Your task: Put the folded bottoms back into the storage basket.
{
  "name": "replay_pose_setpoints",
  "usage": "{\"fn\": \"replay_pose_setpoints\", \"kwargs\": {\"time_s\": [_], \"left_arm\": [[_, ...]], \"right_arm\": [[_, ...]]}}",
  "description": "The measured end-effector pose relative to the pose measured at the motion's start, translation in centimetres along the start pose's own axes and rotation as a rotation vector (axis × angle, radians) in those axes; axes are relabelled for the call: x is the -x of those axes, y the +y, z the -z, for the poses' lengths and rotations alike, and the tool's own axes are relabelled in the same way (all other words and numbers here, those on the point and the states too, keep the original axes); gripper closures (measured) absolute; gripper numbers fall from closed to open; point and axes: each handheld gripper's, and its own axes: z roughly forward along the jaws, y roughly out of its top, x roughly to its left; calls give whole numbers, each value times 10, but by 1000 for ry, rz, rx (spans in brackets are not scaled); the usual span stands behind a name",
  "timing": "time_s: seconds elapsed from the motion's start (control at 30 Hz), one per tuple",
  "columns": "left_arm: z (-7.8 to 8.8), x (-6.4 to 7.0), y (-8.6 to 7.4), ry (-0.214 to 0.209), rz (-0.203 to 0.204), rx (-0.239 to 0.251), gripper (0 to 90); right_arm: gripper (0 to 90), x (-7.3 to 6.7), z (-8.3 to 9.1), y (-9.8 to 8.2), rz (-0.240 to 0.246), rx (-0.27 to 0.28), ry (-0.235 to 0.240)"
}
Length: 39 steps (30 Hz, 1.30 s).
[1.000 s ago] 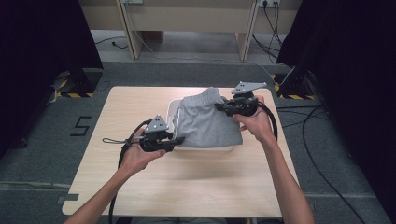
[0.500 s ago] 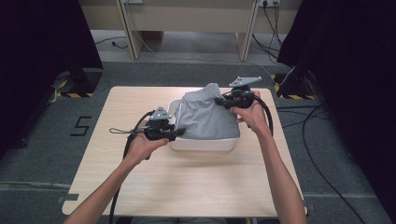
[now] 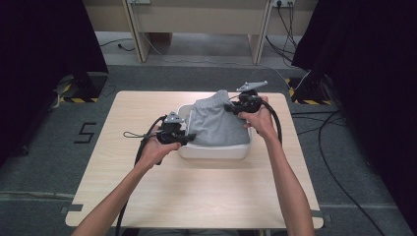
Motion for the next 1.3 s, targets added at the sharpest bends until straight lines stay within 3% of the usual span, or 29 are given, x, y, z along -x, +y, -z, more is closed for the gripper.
{"fn": "replay_pose_setpoints", "kwargs": {"time_s": [0.57,0.93,1.3], "left_arm": [[-20,-9,-10,9,21,-93,705],[-30,-11,-15,0,41,-144,696],[-32,-13,-16,-5,72,-149,658]], "right_arm": [[748,4,-31,-17,-36,-78,2],[745,5,-39,-27,-55,-127,-2],[715,4,-47,-31,-47,-181,-20]]}}
